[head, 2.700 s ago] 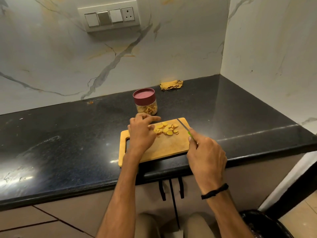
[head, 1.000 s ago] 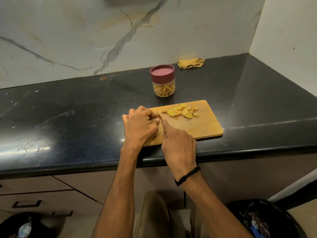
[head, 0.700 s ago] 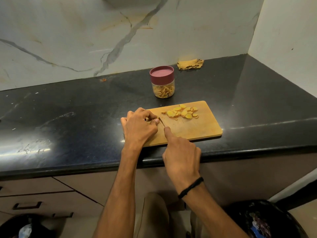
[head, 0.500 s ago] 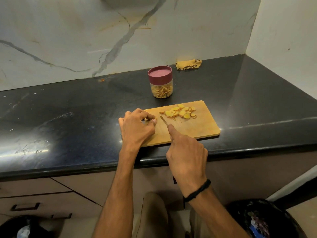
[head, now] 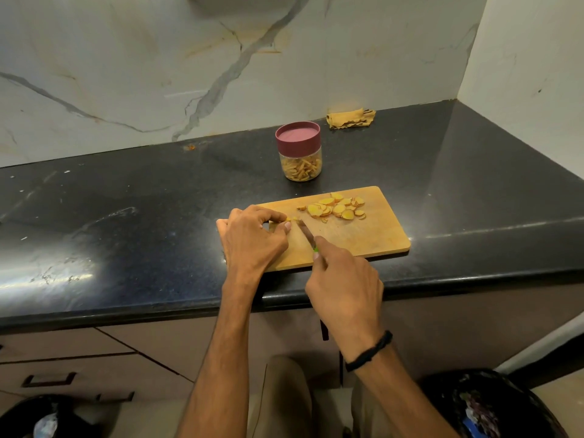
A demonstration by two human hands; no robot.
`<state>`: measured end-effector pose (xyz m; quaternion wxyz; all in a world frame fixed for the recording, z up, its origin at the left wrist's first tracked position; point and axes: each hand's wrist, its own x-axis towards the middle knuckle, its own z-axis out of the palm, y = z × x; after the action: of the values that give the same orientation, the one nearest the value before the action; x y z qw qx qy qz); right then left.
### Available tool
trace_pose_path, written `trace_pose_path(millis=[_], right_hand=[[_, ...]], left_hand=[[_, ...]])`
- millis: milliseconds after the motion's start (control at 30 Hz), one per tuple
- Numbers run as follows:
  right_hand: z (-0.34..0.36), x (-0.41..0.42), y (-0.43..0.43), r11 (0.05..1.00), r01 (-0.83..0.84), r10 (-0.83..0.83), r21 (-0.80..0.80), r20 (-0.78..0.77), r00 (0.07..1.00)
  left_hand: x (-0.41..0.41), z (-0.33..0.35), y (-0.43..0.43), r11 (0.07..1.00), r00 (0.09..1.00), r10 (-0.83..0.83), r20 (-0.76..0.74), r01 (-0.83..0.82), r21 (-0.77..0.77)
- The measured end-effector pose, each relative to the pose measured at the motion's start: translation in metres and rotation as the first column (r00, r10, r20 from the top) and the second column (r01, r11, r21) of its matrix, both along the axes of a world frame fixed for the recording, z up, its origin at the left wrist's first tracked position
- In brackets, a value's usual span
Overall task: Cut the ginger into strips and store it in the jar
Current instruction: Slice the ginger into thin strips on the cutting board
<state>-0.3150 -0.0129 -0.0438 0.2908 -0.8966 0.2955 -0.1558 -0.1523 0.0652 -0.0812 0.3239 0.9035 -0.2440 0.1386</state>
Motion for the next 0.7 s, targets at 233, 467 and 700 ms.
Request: trace_pose_path(millis=[233,467,700], right_hand=[[0.001,-0.011,-0.019,0.958,0.009,-0.030,0.287,0.070,0.997],[0.004,0.012,-0.005,1.000,-0.020,0.018,0.013,0.152,0.988],[-0.006,0.028,0.004,0.989,-0.095,0.092,-0.109,-0.029,0.995]], left_hand=[[-0.003,0.001,0.001,1.000,1.000,0.018,-0.015,-0.018,0.008],[-0.004,0.002,-0.001,1.000,1.000,-0.001,-0.019,0.001,0.005],[-0.002,0.001,-0.001,0.999,1.000,0.003,-0.024,-0.004,-0.044]])
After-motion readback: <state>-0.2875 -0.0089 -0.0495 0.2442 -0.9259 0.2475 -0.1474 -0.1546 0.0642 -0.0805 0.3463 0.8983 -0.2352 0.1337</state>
